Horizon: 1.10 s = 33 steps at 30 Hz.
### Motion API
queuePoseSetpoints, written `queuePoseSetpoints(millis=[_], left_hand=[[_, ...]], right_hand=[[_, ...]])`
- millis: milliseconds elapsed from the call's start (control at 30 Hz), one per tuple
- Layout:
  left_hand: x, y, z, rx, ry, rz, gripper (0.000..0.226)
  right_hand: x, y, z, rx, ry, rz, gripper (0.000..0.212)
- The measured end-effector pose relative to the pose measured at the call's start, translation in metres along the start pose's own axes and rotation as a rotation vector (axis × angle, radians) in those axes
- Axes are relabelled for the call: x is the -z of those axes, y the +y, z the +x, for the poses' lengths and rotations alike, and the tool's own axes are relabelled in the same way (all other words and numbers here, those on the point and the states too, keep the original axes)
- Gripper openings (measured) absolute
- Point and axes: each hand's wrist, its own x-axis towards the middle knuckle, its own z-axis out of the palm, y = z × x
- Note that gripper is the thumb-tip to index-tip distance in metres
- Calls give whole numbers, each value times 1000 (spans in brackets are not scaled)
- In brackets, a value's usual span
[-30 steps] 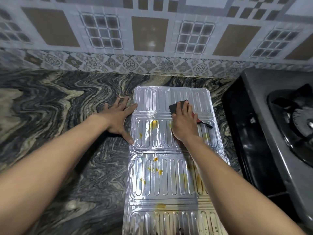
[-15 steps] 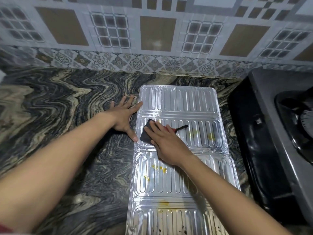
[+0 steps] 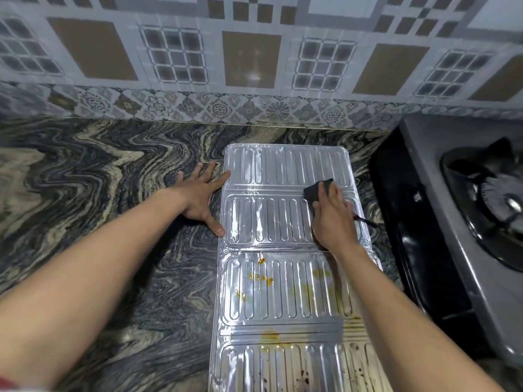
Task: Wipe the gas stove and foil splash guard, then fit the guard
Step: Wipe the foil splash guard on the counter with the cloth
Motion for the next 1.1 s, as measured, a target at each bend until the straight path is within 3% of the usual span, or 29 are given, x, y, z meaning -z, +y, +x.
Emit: queuePoseSetpoints(millis=[100,267,400,500,667,800,933,1100], left_hand=[[0,0,0,-2,-2,-7,161],[1,2,-2,-1,-9,-15,160],[1,1,-2,2,-6,-21,160],[1,0,-1,-3,-3,-23,162],[-1,0,0,-3,16,-18,162],[0,1,1,-9,17,-1,163],[4,7,-1,10,15,22,165],[1,16,-6,10,49,48,154]], right_hand=[[-8,-28,-7,-16,41,-9,59],[-30,-87,-28,344,-51,17,69],[-29,-74,-30,434,-141,14,62],[-16,-39,-24,322,-135,5,62],[-2,19,-28,-77,-38,26,61],[-1,18,-44,-293,0,55,61],[-9,-1,-53,-264,-27,13,72],[-4,8,-49,-193,-71,19,65]])
